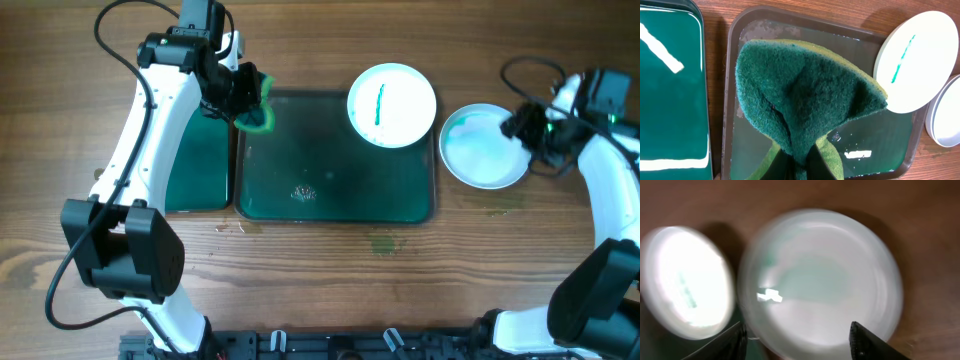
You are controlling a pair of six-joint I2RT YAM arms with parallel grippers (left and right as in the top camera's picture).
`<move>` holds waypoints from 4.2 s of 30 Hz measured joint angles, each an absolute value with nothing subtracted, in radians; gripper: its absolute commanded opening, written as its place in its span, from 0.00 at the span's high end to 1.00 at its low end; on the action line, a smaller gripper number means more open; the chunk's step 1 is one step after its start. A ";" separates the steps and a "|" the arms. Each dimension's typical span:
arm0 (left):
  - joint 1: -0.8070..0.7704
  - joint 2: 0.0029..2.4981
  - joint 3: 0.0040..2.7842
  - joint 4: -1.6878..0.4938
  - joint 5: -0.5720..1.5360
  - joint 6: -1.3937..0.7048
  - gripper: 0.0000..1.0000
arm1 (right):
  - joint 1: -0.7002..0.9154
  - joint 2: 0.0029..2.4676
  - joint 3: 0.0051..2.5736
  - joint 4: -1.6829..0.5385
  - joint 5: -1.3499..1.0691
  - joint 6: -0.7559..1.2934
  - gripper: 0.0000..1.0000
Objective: Clean dirty plates on tray and stack at the side
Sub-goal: 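Reach the right gripper to the last plate and drag it to tray center, then lower the sponge onto the last plate with the left gripper and scrub, then scrub the plate in circles with the left gripper's sponge, right gripper holding rim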
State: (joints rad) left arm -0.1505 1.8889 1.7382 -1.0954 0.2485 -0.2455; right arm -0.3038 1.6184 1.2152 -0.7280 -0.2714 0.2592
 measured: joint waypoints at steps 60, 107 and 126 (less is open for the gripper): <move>-0.157 1.889 1.738 -1.112 0.248 -0.245 0.96 | 0.353 2.173 1.565 -0.890 -0.297 0.459 0.81; -0.419 2.075 1.325 -0.313 0.141 -0.263 0.96 | 0.378 2.142 1.494 -0.750 -0.319 0.505 0.96; -0.353 2.051 1.369 -0.769 0.339 0.031 0.96 | 0.390 2.142 1.491 -0.774 -0.337 0.474 0.96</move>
State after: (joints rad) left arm -0.3527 2.0510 1.3693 -0.7689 0.3386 0.0307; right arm 0.3901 2.1418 1.4914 -0.7742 -0.3367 0.4744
